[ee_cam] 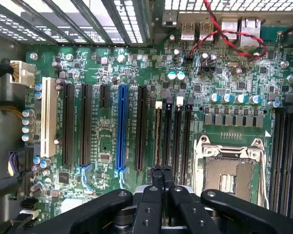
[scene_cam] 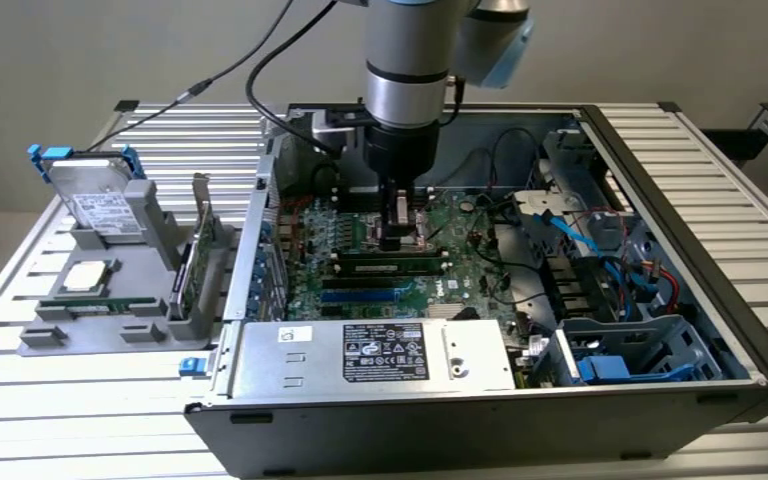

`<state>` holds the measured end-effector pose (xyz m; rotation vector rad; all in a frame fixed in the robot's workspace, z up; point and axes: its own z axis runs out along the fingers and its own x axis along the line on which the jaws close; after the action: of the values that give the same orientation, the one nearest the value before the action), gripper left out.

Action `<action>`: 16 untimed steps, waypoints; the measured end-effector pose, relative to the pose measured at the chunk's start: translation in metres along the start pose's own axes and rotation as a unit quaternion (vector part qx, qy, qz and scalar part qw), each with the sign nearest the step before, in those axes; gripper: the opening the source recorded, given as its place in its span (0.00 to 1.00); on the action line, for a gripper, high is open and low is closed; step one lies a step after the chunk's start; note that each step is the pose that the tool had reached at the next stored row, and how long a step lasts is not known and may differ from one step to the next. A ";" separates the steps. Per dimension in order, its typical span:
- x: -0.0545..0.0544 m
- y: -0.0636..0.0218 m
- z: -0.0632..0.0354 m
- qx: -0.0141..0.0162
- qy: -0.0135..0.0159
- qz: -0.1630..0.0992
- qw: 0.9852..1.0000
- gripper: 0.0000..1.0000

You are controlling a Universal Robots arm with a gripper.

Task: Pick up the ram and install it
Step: 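Press down the ram until it locks into place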

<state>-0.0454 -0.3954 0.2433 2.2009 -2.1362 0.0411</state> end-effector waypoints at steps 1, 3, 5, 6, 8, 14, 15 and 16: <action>0.000 -0.0015 -0.0002 0.000 0.000 0.000 1.000 0.10; 0.001 -0.0041 -0.0007 0.000 0.000 0.000 1.000 0.10; 0.002 -0.0073 -0.0011 0.000 0.000 0.000 1.000 0.10; 0.002 -0.0092 -0.0013 0.000 0.000 0.000 1.000 0.10; 0.003 -0.0118 -0.0015 0.000 0.000 0.000 1.000 0.10; 0.003 -0.0118 -0.0015 0.000 0.000 0.000 1.000 0.10; 0.003 -0.0118 -0.0015 0.000 0.000 0.000 1.000 0.10; 0.003 -0.0118 -0.0015 0.000 0.000 0.000 1.000 0.10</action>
<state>-0.0334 -0.3980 0.2446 2.2017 -2.1352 0.0399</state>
